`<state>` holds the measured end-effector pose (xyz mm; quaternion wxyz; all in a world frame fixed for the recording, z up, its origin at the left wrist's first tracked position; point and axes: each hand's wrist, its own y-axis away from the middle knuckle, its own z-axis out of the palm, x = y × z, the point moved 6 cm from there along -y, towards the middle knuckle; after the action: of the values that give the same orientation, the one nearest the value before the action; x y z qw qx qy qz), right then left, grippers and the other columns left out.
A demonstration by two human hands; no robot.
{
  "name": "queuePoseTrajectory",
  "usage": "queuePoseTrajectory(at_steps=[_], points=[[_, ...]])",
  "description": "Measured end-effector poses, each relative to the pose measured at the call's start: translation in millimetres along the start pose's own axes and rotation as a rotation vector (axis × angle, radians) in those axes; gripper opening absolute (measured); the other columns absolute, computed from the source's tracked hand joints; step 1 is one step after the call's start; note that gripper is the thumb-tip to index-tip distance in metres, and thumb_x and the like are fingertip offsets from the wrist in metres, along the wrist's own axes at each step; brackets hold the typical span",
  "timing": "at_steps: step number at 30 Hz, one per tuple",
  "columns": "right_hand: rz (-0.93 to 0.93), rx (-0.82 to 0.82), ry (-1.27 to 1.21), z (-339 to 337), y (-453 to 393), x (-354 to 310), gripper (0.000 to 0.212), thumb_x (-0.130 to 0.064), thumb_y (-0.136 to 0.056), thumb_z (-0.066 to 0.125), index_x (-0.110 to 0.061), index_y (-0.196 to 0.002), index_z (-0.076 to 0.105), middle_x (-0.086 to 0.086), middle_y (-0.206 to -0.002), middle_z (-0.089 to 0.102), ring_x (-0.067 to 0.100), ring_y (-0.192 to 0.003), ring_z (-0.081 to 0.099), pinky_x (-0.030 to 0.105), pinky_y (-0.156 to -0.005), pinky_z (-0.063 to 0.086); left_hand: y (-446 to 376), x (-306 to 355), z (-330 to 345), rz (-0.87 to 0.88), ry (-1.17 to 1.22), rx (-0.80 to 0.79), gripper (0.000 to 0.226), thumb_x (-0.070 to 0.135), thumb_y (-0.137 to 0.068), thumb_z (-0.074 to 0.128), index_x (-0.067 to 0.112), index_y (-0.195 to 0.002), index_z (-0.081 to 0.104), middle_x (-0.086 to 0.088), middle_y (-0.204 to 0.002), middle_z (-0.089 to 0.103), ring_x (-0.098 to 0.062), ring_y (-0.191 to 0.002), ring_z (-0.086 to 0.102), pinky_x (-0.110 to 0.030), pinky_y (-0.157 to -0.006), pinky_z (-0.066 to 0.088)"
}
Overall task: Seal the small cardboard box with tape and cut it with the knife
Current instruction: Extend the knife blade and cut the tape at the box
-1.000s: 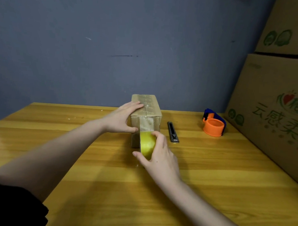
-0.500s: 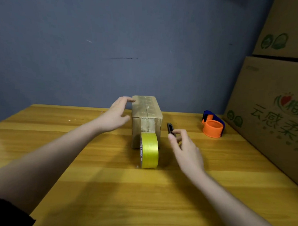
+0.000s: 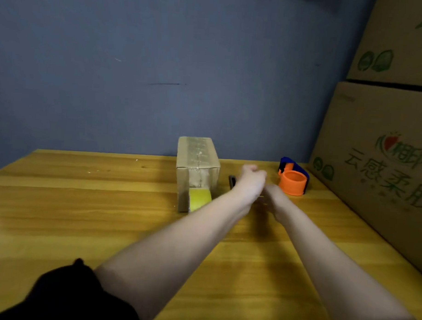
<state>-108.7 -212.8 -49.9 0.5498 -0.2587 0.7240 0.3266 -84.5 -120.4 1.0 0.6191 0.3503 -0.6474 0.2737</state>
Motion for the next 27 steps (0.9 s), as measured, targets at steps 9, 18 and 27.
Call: queuePoseTrajectory(at_steps=[9,18,27], points=[[0.242,-0.059,-0.14,10.7,-9.7,8.6,0.012,-0.015,-0.096,0.038,-0.011,-0.095,0.05,0.01,-0.084,0.055,0.021,-0.073,0.055,0.033,-0.06,0.048,-19.6,-61.7,2.0,-0.333,0.28,0.155,0.056,0.047,-0.091,0.034,0.008,-0.126,0.052,-0.013,-0.117,0.063,-0.026,-0.098,0.057,-0.033,-0.086,0.041],[0.185,-0.044,0.427,6.9,-12.6,13.8,0.022,-0.021,-0.087,0.06,-0.009,-0.073,0.047,0.008,-0.067,0.05,0.019,-0.057,0.046,0.026,-0.049,0.035,-1.9,-67.5,3.2,-0.374,0.381,0.134,0.05,0.043,-0.093,0.038,0.012,-0.132,0.046,-0.01,-0.127,0.058,-0.024,-0.113,0.053,-0.033,-0.089,0.036],[0.104,-0.146,0.063,-1.2,11.2,23.4,0.012,-0.026,-0.096,0.05,-0.016,-0.091,0.055,0.002,-0.074,0.057,0.011,-0.064,0.052,0.018,-0.045,0.039,10.8,-76.9,2.6,-0.205,0.458,0.084,0.021,0.033,-0.098,0.035,0.021,-0.112,0.044,-0.001,-0.096,0.058,-0.015,-0.089,0.056,-0.025,-0.07,0.041]])
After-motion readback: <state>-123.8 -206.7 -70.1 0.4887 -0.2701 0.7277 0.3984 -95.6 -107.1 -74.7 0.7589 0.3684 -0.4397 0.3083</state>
